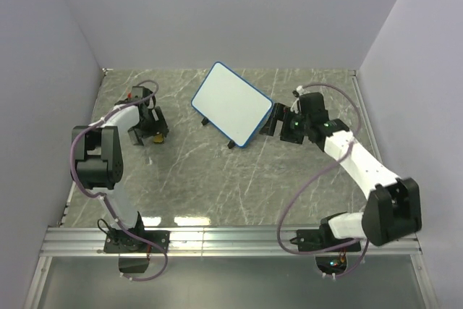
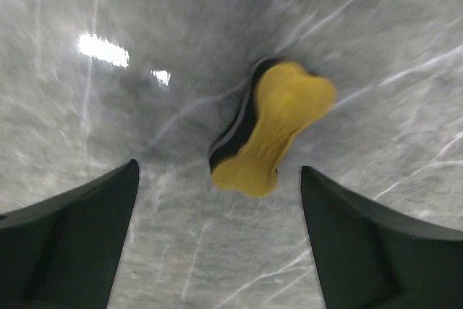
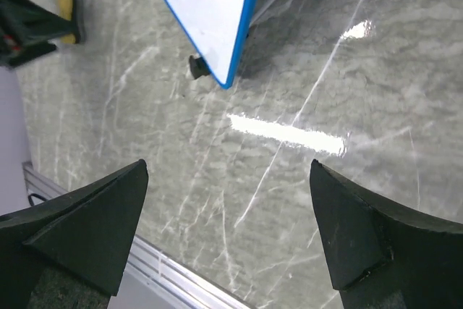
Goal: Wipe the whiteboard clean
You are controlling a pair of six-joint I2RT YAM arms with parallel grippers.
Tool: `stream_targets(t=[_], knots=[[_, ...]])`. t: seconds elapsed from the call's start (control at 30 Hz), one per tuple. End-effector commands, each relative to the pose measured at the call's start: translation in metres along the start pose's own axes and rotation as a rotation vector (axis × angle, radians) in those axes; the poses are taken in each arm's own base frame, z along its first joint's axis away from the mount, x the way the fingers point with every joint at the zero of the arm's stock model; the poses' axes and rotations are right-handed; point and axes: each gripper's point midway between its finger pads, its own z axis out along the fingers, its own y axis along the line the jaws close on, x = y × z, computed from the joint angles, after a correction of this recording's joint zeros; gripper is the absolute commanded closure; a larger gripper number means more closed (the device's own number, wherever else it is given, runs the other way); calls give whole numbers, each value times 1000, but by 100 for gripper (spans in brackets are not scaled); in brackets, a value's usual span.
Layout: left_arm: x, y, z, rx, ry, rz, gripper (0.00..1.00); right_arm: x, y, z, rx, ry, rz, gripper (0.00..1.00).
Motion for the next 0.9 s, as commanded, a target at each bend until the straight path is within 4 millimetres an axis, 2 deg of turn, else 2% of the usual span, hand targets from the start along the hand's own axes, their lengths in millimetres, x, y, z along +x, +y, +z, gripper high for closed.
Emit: stream_targets(t=[0.0, 0.13, 0.23, 0.33, 0.37, 0.43, 0.47, 0.57, 0.67, 0.87], knots=[[5, -4, -17, 38, 2, -16, 1, 2, 6, -25, 4, -62, 14, 0], [3, -7, -42, 45, -25, -7, 1, 2, 23, -47, -59, -113, 11, 0], [-5, -23, -65, 72, -65, 12, 1, 0, 38, -63, -98, -149, 6, 0], [-8, -59, -97, 164, -99, 45, 1, -2, 58, -81, -157, -192, -6, 0], [-8, -82, -114, 207, -117, 78, 1, -2, 68, -89, -185, -206, -17, 0], [-8, -107, -137, 270, -147, 110, 0, -4, 79, -99, -215, -223, -29, 0], [-5, -130, -157, 330, -161, 136, 1, -3, 83, -104, -225, -221, -34, 0], [2, -157, -191, 409, -179, 140, 0, -2, 96, -117, -252, -229, -50, 0], [2, -168, -226, 461, -214, 140, 1, -3, 101, -131, -261, -255, -58, 0], [9, -152, -266, 457, -260, 135, 1, 5, 94, -142, -243, -276, -46, 0]])
